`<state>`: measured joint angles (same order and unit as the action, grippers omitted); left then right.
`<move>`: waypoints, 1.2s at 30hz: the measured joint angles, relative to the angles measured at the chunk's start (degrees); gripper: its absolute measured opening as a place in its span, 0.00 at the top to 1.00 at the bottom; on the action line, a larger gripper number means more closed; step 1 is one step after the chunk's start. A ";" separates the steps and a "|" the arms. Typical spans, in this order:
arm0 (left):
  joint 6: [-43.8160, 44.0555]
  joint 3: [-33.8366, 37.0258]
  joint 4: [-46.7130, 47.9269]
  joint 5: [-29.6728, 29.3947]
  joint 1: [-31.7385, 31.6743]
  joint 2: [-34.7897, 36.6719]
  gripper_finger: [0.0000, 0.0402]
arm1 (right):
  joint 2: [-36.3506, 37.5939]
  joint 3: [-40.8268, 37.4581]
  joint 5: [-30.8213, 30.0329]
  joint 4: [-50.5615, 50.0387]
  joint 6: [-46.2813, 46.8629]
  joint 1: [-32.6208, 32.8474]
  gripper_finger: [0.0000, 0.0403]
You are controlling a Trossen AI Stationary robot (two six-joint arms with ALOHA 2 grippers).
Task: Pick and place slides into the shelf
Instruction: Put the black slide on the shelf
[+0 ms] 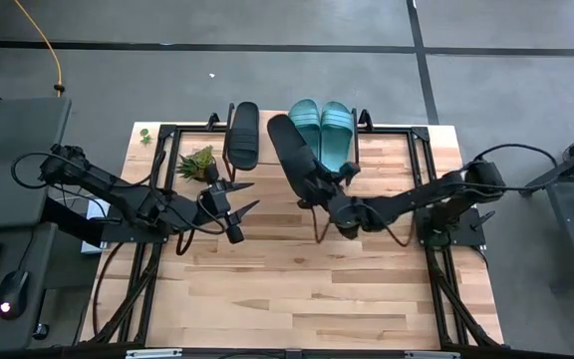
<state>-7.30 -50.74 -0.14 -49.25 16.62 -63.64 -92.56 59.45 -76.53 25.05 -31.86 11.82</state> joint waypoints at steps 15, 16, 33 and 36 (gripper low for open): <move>-0.80 0.02 0.29 0.05 0.00 0.03 0.54 | -17.15 19.43 -4.07 -3.14 -4.54 -6.06 1.00; -1.15 0.02 0.32 0.07 0.00 0.11 0.54 | -17.89 20.53 -4.07 -3.74 -4.59 -6.36 1.00; -1.34 0.02 0.28 0.13 0.02 0.55 0.54 | -19.73 23.12 -2.49 -6.65 -3.31 -12.08 1.00; -1.34 0.02 0.26 0.15 0.02 0.55 0.54 | -19.73 23.12 -2.31 -6.71 -3.10 -12.61 1.00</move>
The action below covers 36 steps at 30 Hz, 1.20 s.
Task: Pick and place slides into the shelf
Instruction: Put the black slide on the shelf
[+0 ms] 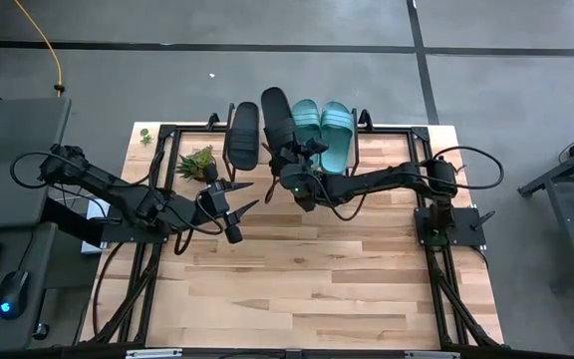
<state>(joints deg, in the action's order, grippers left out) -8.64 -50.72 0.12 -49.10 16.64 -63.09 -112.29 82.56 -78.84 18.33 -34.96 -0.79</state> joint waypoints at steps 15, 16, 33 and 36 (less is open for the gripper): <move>-0.04 -0.01 -0.16 0.07 0.02 0.00 0.54 | -3.17 0.04 4.38 2.16 0.85 -1.23 1.00; -0.03 -0.02 -0.15 0.15 0.02 0.00 0.54 | -3.15 0.04 4.88 2.16 1.77 -1.25 1.00; -0.02 0.00 -0.19 0.66 0.02 0.00 0.54 | -3.13 0.04 7.77 0.29 3.10 -1.90 1.00; -0.02 0.00 -0.20 0.66 0.01 0.00 0.54 | -3.10 0.04 8.82 0.28 3.08 -1.93 1.00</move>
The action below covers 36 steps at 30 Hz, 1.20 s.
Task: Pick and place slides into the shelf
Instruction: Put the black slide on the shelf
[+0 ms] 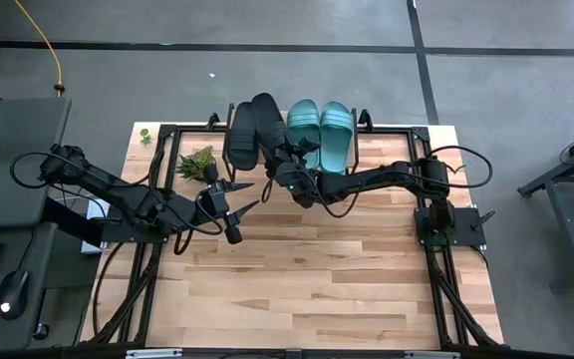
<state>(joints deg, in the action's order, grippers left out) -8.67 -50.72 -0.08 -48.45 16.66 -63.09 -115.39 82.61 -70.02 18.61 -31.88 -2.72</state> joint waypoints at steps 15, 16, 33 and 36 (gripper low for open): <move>0.00 -0.01 0.01 0.00 -0.01 0.00 0.54 | 0.09 0.00 7.89 -1.29 3.39 -0.38 0.62; 0.00 0.00 0.00 0.00 -0.01 0.00 0.54 | 0.09 0.00 8.14 -1.31 3.39 -0.22 0.59; 0.02 0.00 0.06 0.00 0.00 0.00 0.54 | 0.48 -0.02 -1.28 -1.61 -0.05 2.58 0.46; 0.02 0.00 0.06 0.00 -0.01 0.00 0.54 | 0.48 -0.02 -0.89 -1.68 -0.09 3.02 0.46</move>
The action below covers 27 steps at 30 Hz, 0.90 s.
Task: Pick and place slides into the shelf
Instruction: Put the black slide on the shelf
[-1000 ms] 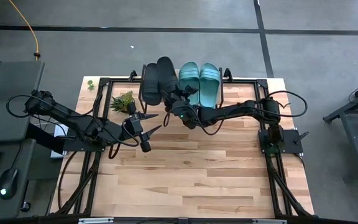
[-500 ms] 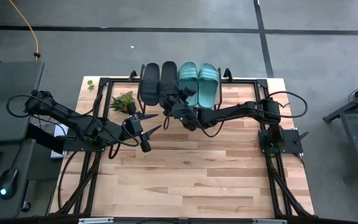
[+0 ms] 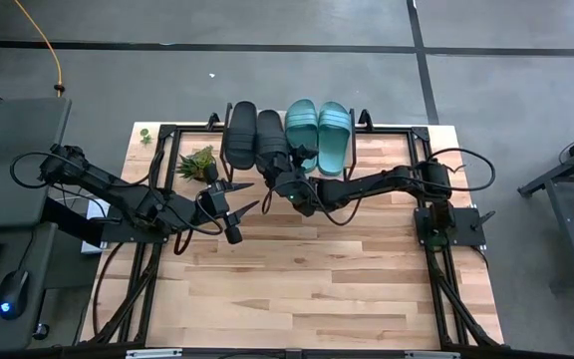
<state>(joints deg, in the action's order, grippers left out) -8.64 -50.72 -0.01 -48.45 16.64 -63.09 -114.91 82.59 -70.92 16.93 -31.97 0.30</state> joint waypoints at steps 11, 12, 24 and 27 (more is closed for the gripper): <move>0.04 0.00 0.04 0.00 0.02 0.00 0.54 | 0.00 0.00 2.43 -0.42 0.46 0.88 0.40; 0.05 0.00 0.04 0.00 0.01 0.00 0.54 | 0.04 0.00 2.45 -0.44 0.65 0.85 0.38; 0.08 0.00 0.07 1.37 0.02 0.00 0.54 | 3.71 -0.02 10.66 -15.51 17.85 -3.36 0.26; 0.07 0.00 0.09 1.44 0.02 0.00 0.54 | 4.08 0.00 17.26 -23.56 26.78 -3.92 0.26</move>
<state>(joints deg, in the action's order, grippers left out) -8.58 -50.72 0.08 -47.00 16.67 -63.09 -110.83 82.59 -53.65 -6.62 -5.19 -3.62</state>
